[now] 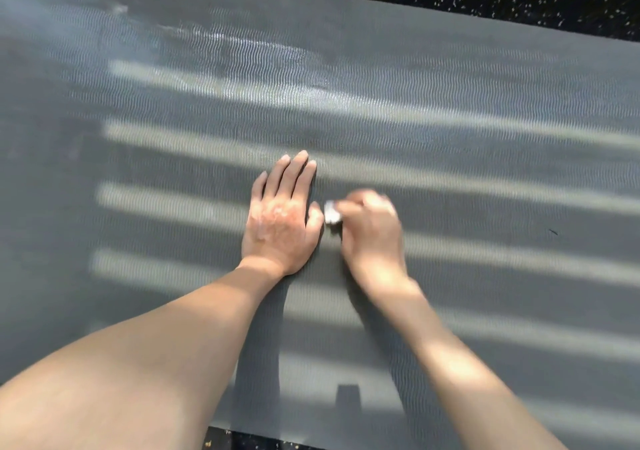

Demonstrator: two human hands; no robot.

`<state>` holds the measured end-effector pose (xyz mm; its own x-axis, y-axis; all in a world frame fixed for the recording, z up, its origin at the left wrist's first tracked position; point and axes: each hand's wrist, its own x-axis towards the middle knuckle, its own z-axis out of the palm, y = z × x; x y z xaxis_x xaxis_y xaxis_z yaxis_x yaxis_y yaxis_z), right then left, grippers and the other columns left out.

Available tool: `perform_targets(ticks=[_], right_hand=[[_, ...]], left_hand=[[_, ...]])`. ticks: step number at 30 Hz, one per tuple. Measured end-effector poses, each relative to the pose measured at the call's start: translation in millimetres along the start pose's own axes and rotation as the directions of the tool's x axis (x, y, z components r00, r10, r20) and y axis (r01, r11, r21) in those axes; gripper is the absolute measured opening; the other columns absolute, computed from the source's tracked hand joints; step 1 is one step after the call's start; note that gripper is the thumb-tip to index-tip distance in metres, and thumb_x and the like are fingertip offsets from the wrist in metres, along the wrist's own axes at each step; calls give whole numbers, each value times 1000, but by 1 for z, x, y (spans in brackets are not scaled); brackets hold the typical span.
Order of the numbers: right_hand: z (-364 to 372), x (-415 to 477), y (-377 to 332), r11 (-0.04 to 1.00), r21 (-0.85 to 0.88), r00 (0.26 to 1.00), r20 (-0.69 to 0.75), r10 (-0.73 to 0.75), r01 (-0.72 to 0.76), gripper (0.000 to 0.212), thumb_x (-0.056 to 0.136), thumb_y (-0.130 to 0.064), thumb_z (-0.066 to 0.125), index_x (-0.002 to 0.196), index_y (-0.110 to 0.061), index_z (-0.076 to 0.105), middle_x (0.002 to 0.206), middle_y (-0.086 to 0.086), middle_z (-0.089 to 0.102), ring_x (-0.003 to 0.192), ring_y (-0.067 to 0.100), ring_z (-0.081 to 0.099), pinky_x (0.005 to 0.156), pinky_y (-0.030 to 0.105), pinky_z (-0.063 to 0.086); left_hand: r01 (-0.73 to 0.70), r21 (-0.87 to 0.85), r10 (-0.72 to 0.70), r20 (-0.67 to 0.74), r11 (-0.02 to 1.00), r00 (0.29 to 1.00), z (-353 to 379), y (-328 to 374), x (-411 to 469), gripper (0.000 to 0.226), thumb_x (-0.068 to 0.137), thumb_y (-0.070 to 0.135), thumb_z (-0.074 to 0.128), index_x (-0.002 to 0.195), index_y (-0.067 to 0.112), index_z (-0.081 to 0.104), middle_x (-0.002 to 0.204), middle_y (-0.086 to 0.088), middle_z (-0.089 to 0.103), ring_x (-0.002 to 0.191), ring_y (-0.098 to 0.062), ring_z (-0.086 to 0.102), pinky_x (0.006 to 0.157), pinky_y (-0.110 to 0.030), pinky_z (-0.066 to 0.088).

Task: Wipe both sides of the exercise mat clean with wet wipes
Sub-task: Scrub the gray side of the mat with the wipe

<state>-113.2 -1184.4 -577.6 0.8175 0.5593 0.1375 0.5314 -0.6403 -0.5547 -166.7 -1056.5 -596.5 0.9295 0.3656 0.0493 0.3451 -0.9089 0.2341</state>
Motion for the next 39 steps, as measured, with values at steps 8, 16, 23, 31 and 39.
perform_targets(ticks=[8, 16, 23, 31, 39], right_hand=[[-14, -49, 0, 998, 5, 994, 91, -63, 63, 18, 76, 1, 55, 82, -7, 70, 85, 8, 62, 74, 28, 55, 67, 30, 41], [4, 85, 15, 998, -66, 994, 105, 32, -25, 24, 86, -9, 50, 93, -10, 73, 93, 12, 63, 88, 33, 58, 75, 33, 39], [-26, -8, 11, 989, -8, 960, 242, -144, 150, 28, 85, -18, 43, 87, -11, 69, 85, 3, 59, 77, 21, 47, 59, 34, 44], [2, 157, 27, 993, -79, 995, 61, -80, 85, 25, 84, -5, 50, 91, -7, 74, 88, 19, 60, 82, 39, 58, 71, 37, 47], [-25, 80, 17, 995, 25, 953, 287, -96, 92, 36, 86, -24, 39, 89, -9, 71, 84, 9, 58, 77, 32, 58, 64, 34, 47]], left_hand=[[5, 6, -5, 21, 1000, 1000, -1, -1, -1, 61, 84, 30, 41, 142, 11, 49, 153, -4, 42, 142, -24, 35, 115, -45, 25], [10, 21, -11, 46, 1000, 999, -2, -2, 1, 62, 84, 31, 40, 143, 12, 48, 153, -3, 42, 142, -22, 33, 116, -42, 21], [2, 21, -4, 62, 1000, 998, -3, -3, 0, 62, 85, 31, 41, 143, 11, 48, 153, -4, 41, 142, -25, 35, 115, -45, 26], [11, 38, -14, 94, 999, 996, -4, -3, 1, 61, 85, 32, 40, 143, 13, 48, 153, -2, 41, 142, -24, 36, 115, -46, 26], [14, 22, -16, 103, 1000, 995, -5, -3, 1, 61, 85, 31, 42, 142, 12, 49, 153, -3, 42, 141, -25, 38, 114, -48, 30]])
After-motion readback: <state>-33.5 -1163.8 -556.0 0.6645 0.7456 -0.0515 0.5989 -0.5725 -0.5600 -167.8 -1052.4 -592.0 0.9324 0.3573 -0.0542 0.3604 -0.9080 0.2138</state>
